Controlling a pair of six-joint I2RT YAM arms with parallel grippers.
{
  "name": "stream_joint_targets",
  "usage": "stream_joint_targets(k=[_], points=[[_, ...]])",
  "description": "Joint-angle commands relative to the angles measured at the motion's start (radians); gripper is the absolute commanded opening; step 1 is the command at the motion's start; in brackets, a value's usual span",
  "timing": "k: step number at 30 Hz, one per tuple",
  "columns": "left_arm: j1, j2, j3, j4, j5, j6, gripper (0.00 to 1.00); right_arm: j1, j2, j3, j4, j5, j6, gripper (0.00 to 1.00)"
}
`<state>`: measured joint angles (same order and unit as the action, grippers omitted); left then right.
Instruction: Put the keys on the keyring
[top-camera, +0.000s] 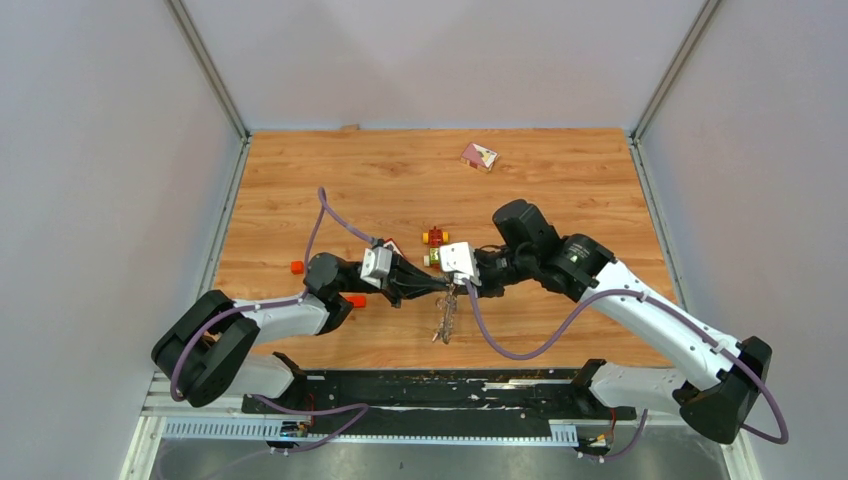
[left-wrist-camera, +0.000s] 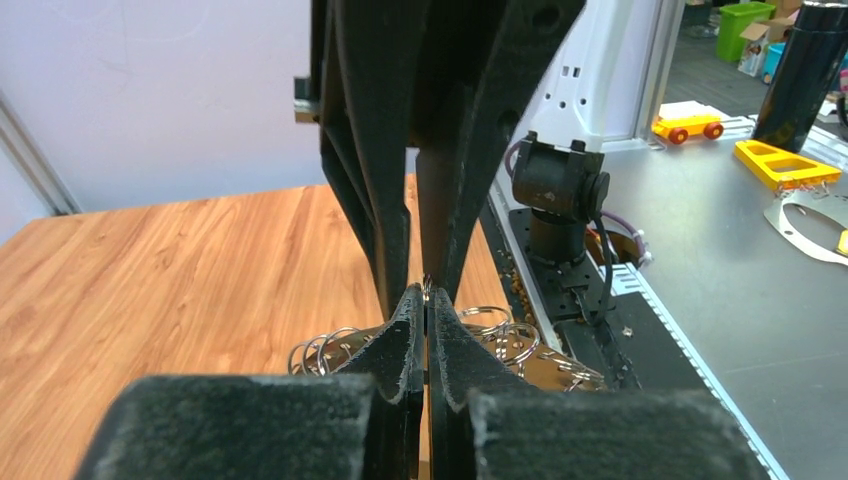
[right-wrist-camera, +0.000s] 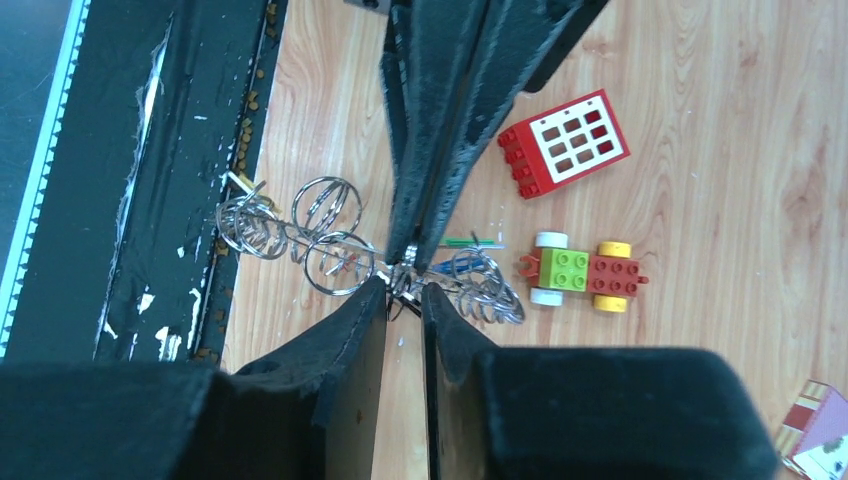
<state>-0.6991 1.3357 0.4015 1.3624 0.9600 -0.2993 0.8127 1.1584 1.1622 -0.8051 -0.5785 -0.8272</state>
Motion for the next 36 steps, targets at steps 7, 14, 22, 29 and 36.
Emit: stream_joint_targets(k=[7, 14, 22, 29, 36], points=[[0.0, -0.024, 0.028, 0.072, -0.147, -0.093, 0.0, -0.003, -0.085, -0.136, 0.196, 0.035, 0.021, 0.17], [0.0, -0.002, 0.025, 0.065, -0.209, -0.11, 0.0, -0.003, -0.086, -0.146, 0.244, 0.064, 0.079, 0.18], [0.0, -0.006, 0.021, 0.02, -0.308, -0.126, 0.0, 0.0, -0.076, -0.153, 0.278, 0.142, 0.088, 0.15], [-0.001, 0.003, 0.03, -0.009, -0.372, -0.18, 0.0, 0.021, -0.052, -0.164, 0.302, 0.198, 0.089, 0.12], [0.0, 0.011, 0.048, -0.044, -0.424, -0.227, 0.0, 0.043, -0.025, -0.172, 0.331, 0.24, 0.098, 0.12]])
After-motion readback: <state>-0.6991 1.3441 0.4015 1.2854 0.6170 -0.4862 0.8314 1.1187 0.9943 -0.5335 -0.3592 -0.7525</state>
